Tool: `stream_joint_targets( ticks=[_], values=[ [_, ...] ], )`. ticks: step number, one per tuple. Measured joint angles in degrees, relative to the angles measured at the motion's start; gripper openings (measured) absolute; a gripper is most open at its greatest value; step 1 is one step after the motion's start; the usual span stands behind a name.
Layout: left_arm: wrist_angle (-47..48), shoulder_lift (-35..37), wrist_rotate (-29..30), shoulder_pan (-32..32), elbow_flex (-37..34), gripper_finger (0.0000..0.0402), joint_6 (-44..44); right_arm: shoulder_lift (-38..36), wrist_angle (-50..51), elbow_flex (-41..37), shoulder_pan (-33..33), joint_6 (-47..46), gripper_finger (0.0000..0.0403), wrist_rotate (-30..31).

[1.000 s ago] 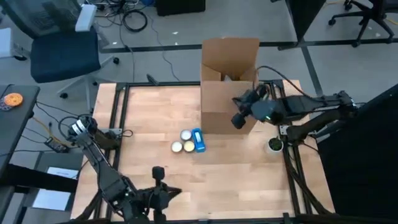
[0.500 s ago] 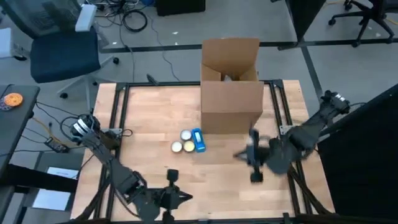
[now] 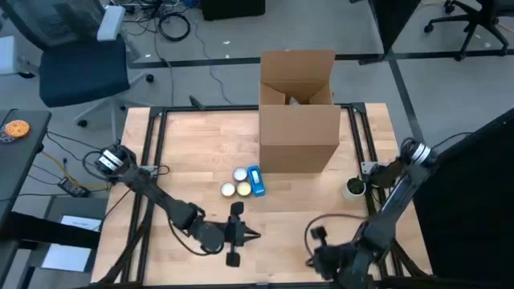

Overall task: Wrap mug
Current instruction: Return to Home Position

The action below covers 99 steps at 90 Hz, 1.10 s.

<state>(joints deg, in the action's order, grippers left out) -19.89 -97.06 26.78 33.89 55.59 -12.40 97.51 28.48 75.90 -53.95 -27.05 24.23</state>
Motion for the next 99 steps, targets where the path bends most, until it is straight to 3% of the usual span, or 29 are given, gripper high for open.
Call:
stream_joint_targets(
  ticks=[7,21,34,65,85,99],
  values=[
    [-8.3,0.0,-4.2,-2.0,-5.3,0.0000,-1.9,2.8,-4.4,0.0,0.2,1.5,0.0000,-2.9],
    [-22.6,0.0,-3.8,-4.6,-15.6,0.0000,-6.1,7.6,-13.9,0.0,2.3,6.9,0.0000,-10.6],
    [-33.7,0.0,-3.1,-6.3,-22.7,0.0000,-9.2,9.4,-16.0,0.0,5.7,7.7,0.0000,-17.1],
    [-57.6,0.6,-3.0,-7.0,-34.8,0.0000,-10.9,8.9,-19.0,-7.6,10.2,4.4,0.0000,-19.6],
    [-60.4,9.4,-2.4,-5.9,-42.2,0.0000,-13.2,8.6,-20.7,-13.2,11.4,0.0,0.0000,-19.5],
    [-56.9,16.7,3.8,-2.4,-44.0,0.0000,-8.8,5.7,-23.1,-16.5,11.6,-0.4,0.0000,-19.4]
  ],
)
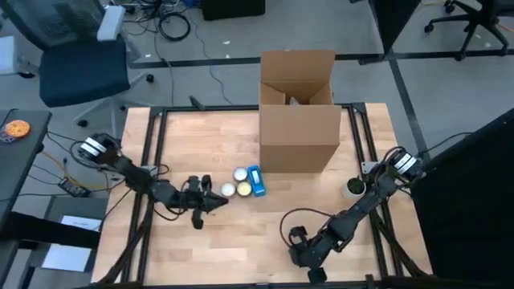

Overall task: Wrap mug
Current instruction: Return to Home Position

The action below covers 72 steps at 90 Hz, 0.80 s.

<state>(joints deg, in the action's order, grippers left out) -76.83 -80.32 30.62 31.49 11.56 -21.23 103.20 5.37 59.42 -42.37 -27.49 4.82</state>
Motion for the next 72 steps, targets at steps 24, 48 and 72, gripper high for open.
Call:
stream_joint_targets(
  ticks=[24,48,72],
  values=[
    [14.5,11.1,6.2,3.1,-0.2,0.0000,2.5,-11.8,-8.9,-9.7,-0.8,1.4,0.0000,8.4],
    [21.1,19.3,-0.7,3.0,-0.3,0.0000,5.8,-23.0,-27.1,-26.0,-0.4,3.6,0.0000,8.9],
    [34.1,30.7,-0.7,2.2,-0.3,0.0000,6.1,-33.6,-39.3,-39.9,3.1,2.3,0.0000,7.3]
  ],
)
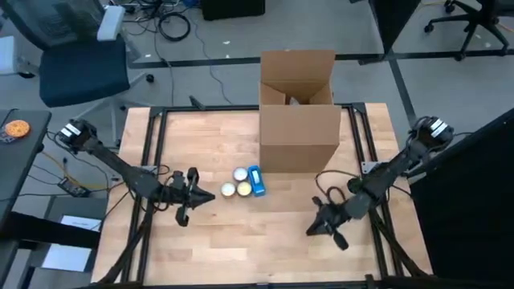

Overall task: Wrap mug
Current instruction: Return to Home Position

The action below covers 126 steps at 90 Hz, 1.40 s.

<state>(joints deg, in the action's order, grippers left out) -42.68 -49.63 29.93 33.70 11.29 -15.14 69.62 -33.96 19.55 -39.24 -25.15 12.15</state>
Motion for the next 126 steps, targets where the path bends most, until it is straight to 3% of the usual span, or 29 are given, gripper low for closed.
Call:
stream_joint_targets(
  ticks=[46,66,89,115,126],
  values=[
    [24.7,18.3,-1.3,-10.1,0.0,0.0000,-2.0,-14.1,-1.2,-8.2,16.7,3.4,0.0000,-11.7],
    [35.0,29.3,-1.0,-13.0,0.0,0.0000,-1.7,-22.1,7.1,-8.8,23.1,3.0,0.0000,-14.8],
    [43.9,38.9,-3.3,-14.0,0.0,0.0000,-5.0,-35.9,15.2,-8.8,23.9,10.3,0.0000,-9.7],
    [45.3,39.6,-2.4,-13.8,-0.6,0.0000,-4.9,-52.0,21.8,-8.8,20.6,17.3,0.0000,-4.6],
    [45.4,39.6,-7.3,-13.3,-2.4,0.0000,-6.1,-57.2,23.5,-8.8,19.1,20.5,0.0000,-0.7]
  ],
)
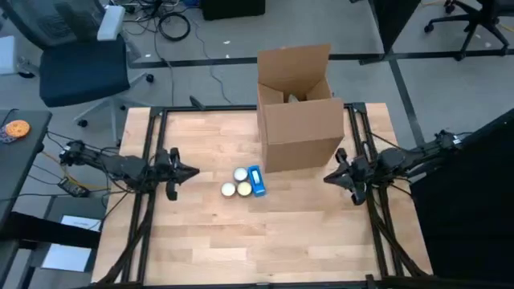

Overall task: Wrap mug
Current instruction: Return to Home Position

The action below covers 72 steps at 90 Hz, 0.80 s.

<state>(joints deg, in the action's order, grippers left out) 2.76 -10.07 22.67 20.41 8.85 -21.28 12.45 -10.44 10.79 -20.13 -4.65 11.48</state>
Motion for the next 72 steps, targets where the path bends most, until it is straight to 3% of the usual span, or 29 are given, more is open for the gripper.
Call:
stream_joint_targets(
  ticks=[22,32,42,48,65,72],
  values=[
    [-0.3,0.1,3.5,-0.2,-1.2,0.0000,2.2,-7.7,5.7,-0.1,-2.4,1.0,0.0000,4.3],
    [-0.4,0.7,4.4,-0.2,-1.2,0.0000,4.8,-9.8,3.5,-3.2,-2.4,-1.9,0.0000,0.1],
    [-0.3,1.2,4.3,-0.2,-1.2,0.0000,6.0,-10.1,-6.0,-10.1,-2.0,-3.3,0.0000,-4.3],
    [-0.6,1.2,4.2,-0.2,-1.2,0.0000,6.3,-9.5,-4.2,-10.2,-1.4,-4.9,0.0000,-5.1],
    [-0.7,1.2,-4.5,-0.2,-1.2,0.0000,5.7,-7.0,-9.2,-10.2,0.9,-3.4,0.0000,-5.6],
    [-0.3,1.2,-5.0,-0.2,-1.2,0.0000,6.5,-6.9,-10.3,-10.2,2.8,-0.8,0.0000,-5.7]
  ],
)
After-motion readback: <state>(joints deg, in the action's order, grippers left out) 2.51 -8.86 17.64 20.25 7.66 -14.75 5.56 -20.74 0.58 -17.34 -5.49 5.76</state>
